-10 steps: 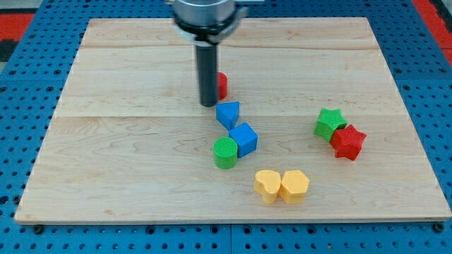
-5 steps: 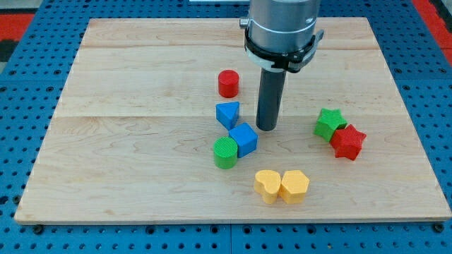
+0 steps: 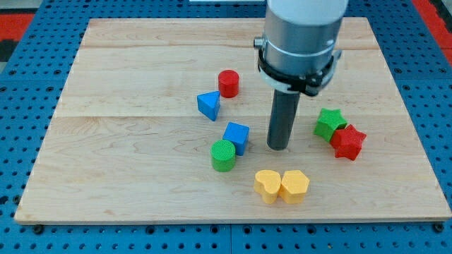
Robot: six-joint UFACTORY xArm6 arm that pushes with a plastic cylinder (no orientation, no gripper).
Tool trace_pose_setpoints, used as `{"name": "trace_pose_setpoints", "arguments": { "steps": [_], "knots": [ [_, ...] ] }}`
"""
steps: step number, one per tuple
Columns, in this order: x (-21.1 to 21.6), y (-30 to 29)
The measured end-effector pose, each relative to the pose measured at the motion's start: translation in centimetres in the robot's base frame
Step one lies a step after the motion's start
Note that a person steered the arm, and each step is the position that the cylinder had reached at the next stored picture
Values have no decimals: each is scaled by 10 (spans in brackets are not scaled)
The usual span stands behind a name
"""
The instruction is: Group up the blue blocks at the center left of the board
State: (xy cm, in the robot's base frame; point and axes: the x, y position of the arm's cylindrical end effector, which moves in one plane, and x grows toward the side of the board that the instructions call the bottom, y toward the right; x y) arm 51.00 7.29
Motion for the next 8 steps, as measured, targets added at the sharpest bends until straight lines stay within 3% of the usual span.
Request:
{"name": "trace_pose_setpoints", "arguments": {
  "steps": [1, 3, 5, 8],
  "knots": [
    [-7, -60],
    [-61, -152],
    [-22, -113],
    [-51, -117]
  ]
}}
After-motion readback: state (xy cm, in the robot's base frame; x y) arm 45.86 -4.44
